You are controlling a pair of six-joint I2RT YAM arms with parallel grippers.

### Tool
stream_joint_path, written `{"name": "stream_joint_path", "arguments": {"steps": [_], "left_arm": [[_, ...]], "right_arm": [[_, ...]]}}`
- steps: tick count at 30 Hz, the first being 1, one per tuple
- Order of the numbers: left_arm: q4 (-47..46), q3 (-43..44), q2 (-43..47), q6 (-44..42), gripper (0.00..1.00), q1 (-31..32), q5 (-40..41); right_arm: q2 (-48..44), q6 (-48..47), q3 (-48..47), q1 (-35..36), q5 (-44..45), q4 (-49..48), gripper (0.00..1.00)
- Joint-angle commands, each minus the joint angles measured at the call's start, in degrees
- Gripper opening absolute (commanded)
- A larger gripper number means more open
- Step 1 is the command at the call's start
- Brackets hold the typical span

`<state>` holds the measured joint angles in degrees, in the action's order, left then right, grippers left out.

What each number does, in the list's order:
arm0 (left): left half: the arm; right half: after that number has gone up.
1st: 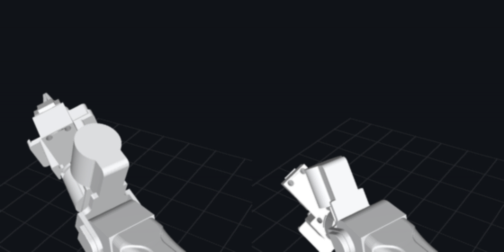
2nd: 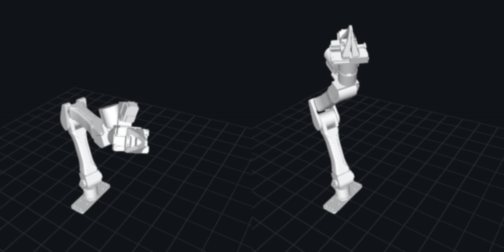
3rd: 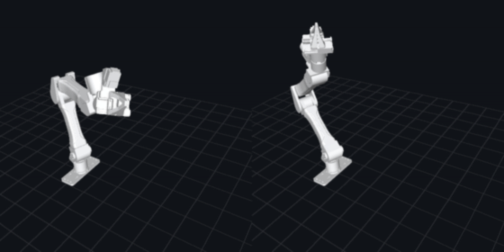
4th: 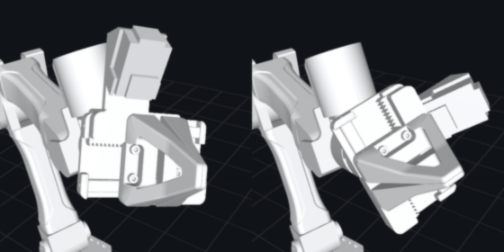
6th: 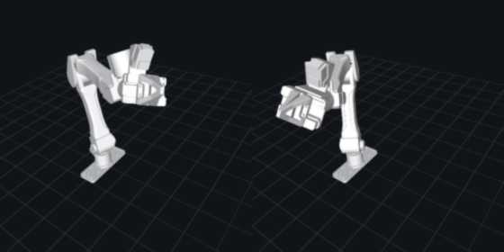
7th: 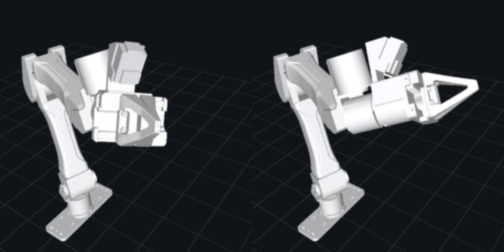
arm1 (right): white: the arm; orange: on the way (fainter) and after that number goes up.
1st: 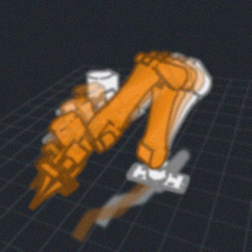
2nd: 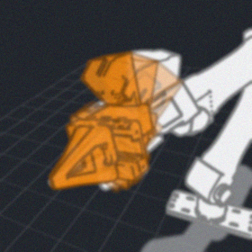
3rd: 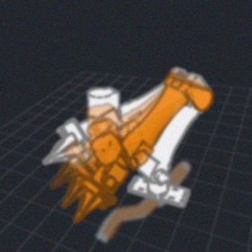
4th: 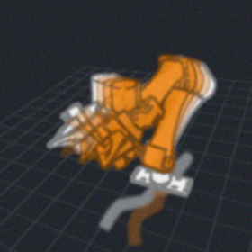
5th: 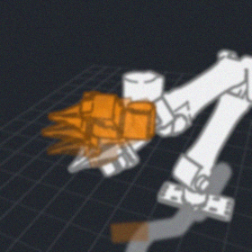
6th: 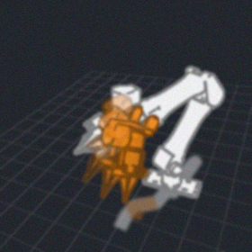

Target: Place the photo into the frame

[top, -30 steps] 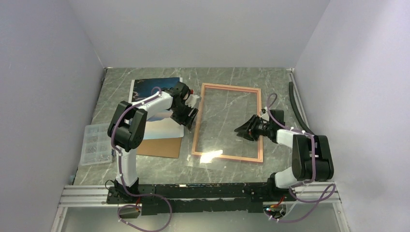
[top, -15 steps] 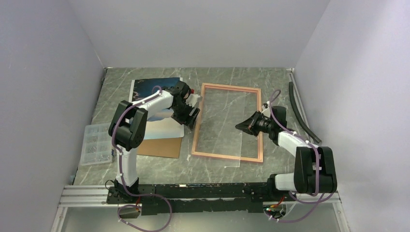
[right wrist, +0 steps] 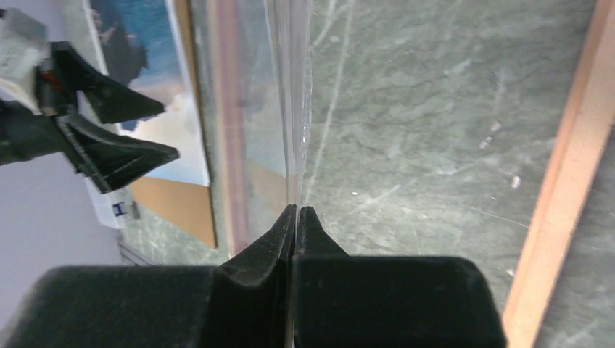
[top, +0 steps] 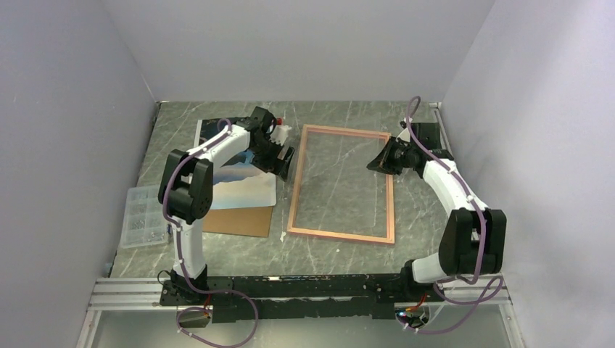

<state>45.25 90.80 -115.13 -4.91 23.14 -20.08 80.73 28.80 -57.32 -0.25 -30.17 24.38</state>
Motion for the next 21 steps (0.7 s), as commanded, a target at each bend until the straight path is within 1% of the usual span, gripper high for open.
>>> {"name": "stream_joint_path", "arguments": {"steps": [1,5,14,21], "left_arm": [[-0.8,1.5,0.3,-0.2,0.95,0.5,-0.1],[-1.8,1.0,-1.1,-0.1,0.93,0.6,-0.4],[-4.0,-0.3,-2.2,-0.9,0.88,1.3,0.8],[-4.8,-1.6,-1.7,-1.0,0.89,1.3,1.3]], "right_arm": [[2.7,-6.5,-5.2,-0.1,5.5,9.2,0.00],[4.9,-9.0,-7.3,-0.1,6.3,11.7,0.00],[8.8,-11.1,-10.8,-0.1,8.1,13.1,0.00],[9.2,-9.3,-11.2,-0.1,11.3,11.4,0.00]]}}
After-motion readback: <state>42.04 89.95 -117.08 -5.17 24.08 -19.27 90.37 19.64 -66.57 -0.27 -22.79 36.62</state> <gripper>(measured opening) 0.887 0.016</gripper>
